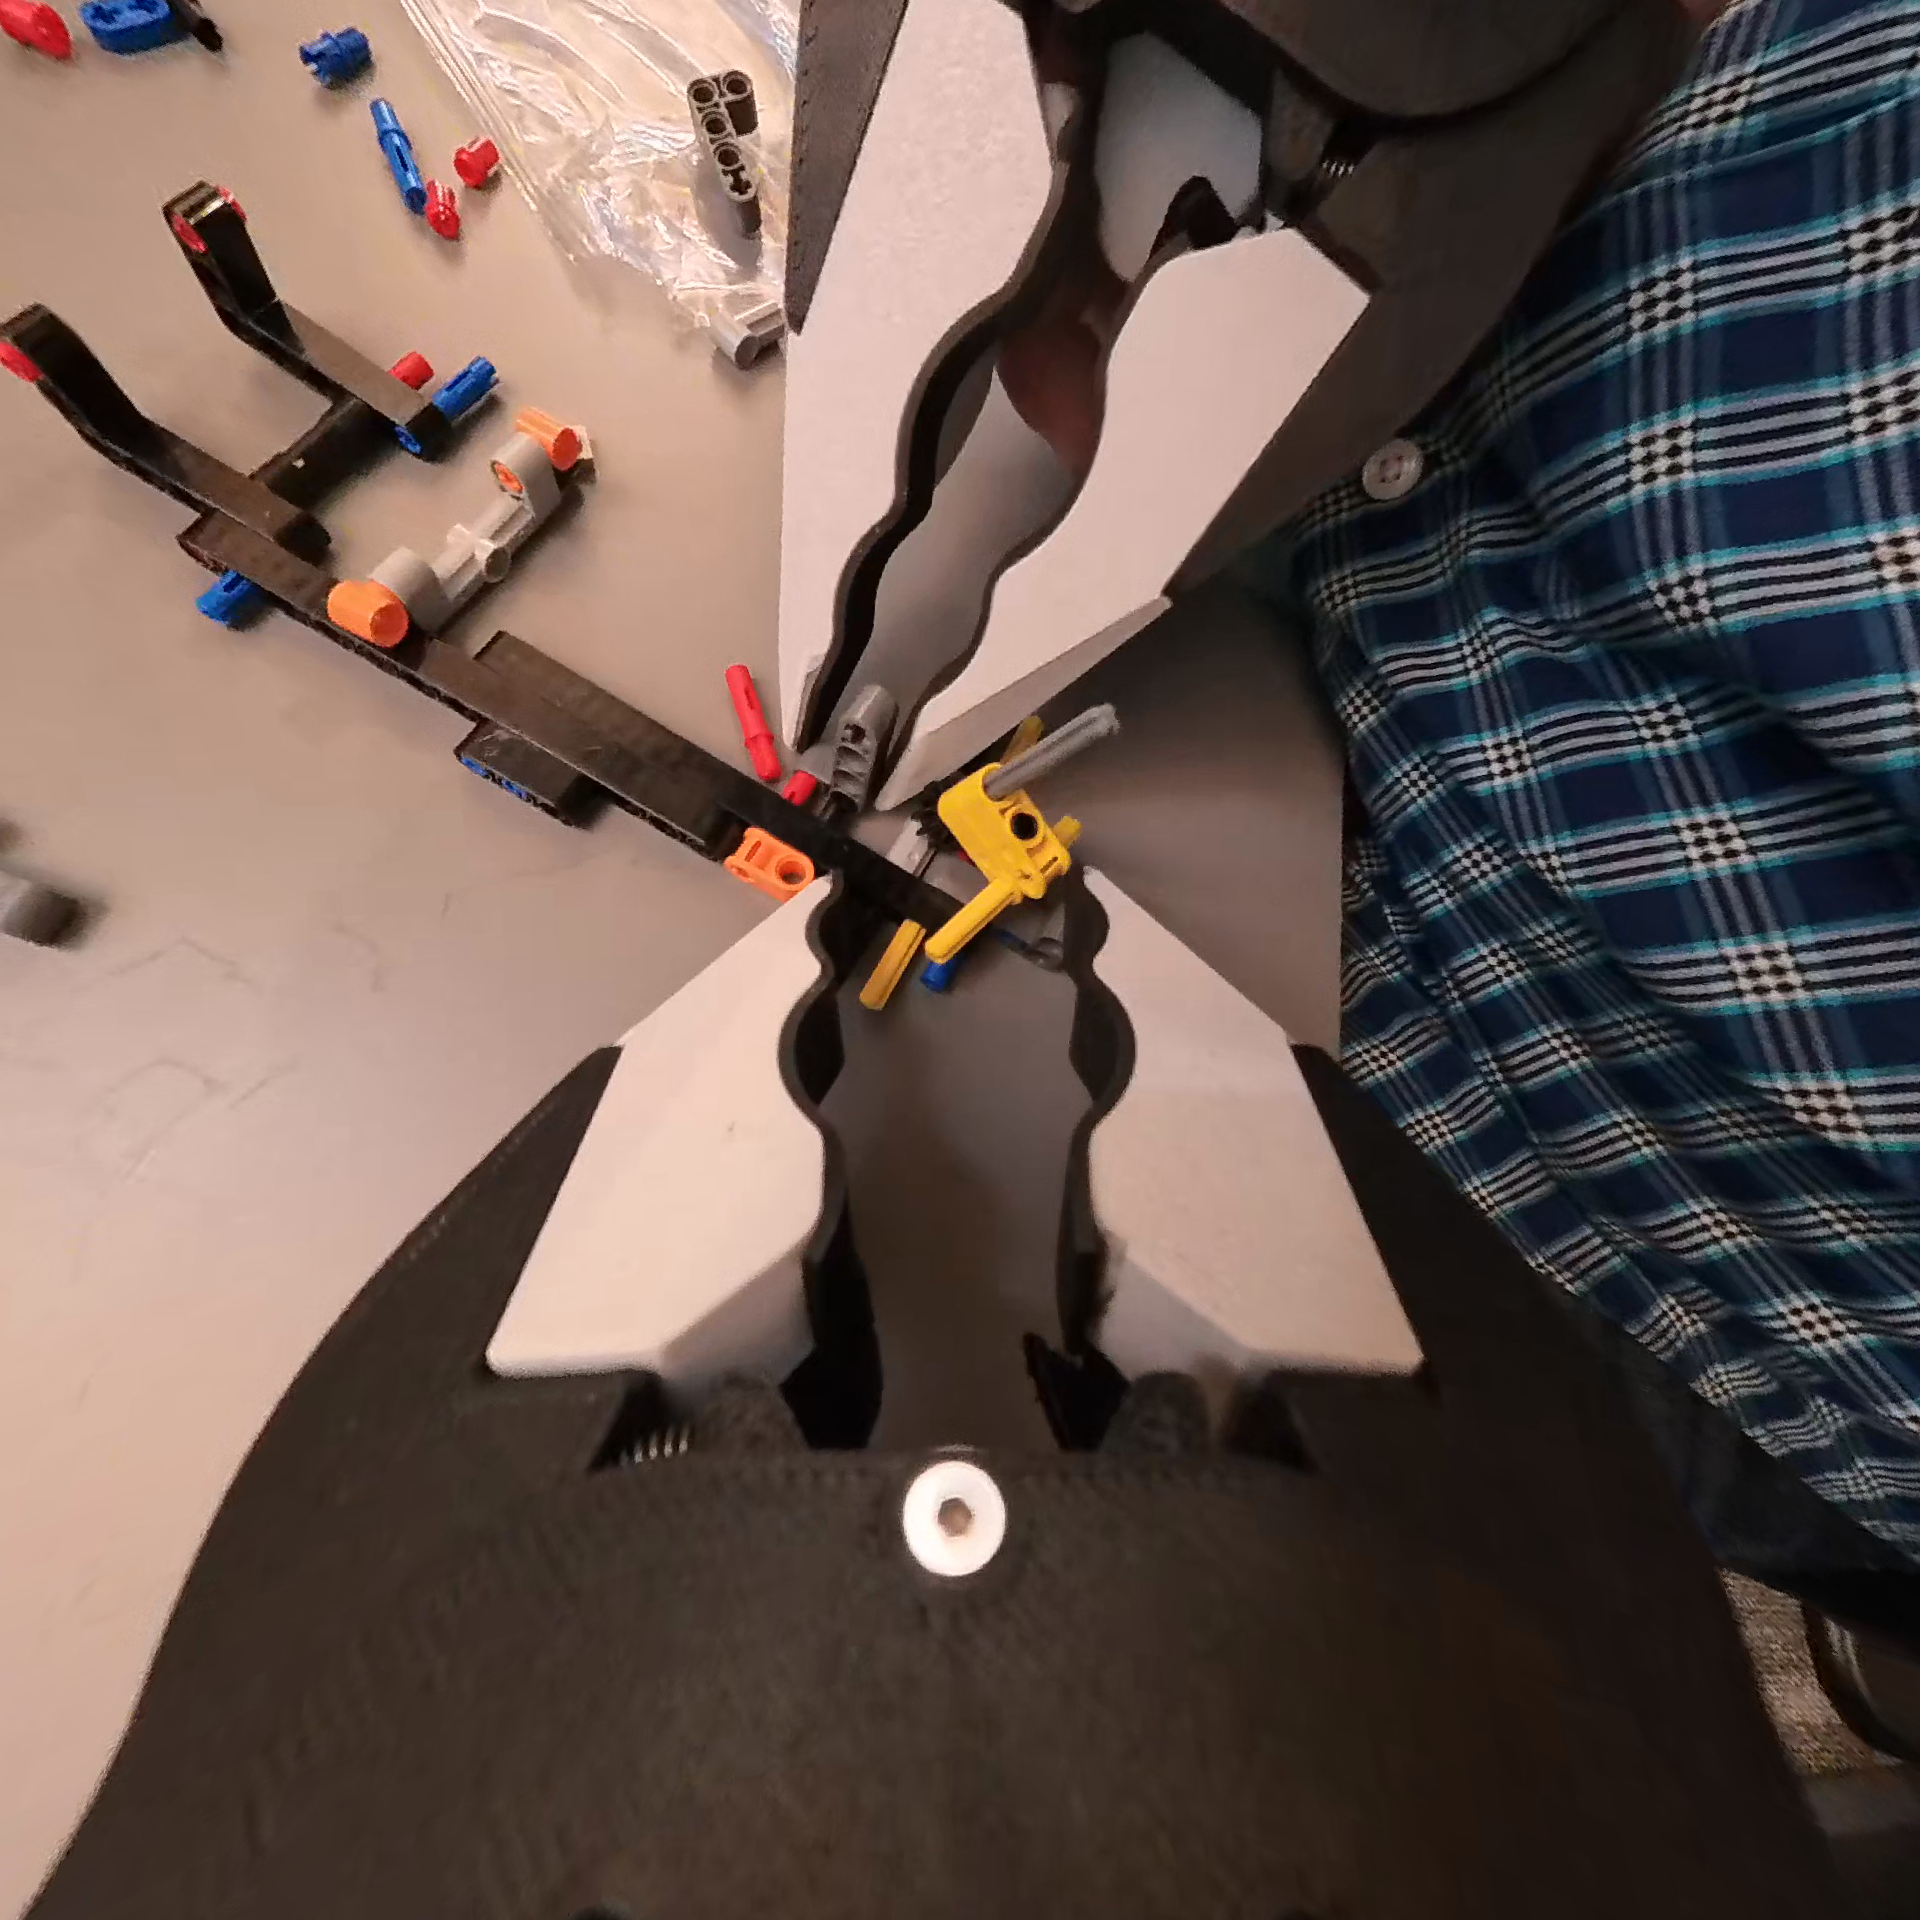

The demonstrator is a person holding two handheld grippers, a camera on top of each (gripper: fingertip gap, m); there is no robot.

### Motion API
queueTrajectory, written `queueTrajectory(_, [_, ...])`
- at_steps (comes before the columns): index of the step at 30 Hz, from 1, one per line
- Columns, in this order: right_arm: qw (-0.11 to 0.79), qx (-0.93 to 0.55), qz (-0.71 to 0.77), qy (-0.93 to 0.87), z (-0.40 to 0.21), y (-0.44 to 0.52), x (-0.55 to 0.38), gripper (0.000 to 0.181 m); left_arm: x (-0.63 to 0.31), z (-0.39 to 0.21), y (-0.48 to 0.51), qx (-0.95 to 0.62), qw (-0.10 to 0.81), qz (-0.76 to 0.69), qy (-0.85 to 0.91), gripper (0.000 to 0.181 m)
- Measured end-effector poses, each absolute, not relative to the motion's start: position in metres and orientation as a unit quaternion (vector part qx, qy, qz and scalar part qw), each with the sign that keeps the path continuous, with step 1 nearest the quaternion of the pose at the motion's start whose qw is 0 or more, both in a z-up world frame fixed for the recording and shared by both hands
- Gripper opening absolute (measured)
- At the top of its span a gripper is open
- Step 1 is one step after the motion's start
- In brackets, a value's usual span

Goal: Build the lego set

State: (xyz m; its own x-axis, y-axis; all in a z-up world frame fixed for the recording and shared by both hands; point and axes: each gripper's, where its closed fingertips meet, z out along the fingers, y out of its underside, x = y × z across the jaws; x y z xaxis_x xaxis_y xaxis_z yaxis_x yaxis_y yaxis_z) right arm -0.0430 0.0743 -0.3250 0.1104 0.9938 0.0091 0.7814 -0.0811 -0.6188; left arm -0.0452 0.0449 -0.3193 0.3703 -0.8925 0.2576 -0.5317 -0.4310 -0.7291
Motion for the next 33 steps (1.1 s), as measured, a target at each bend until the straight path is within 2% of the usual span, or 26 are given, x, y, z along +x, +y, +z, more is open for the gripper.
queueTrajectory(12, [0.262,-0.688,0.2,-0.647,-0.3254,0.0748,-0.044,0.011,-0.0452,-0.3198,0.0457,-0.781,0.275,-0.329,0.454,0.037])
queueTrajectory(25, [0.215,-0.65,0.137,-0.716,-0.3265,0.0754,-0.0444,0.011,-0.0456,-0.3197,0.0462,-0.782,0.273,-0.333,0.452,0.037])
queueTrajectory(33, [0.191,-0.647,0.209,-0.708,-0.3259,0.0759,-0.0454,0.011,-0.0458,-0.3192,0.0471,-0.782,0.273,-0.336,0.449,0.033])
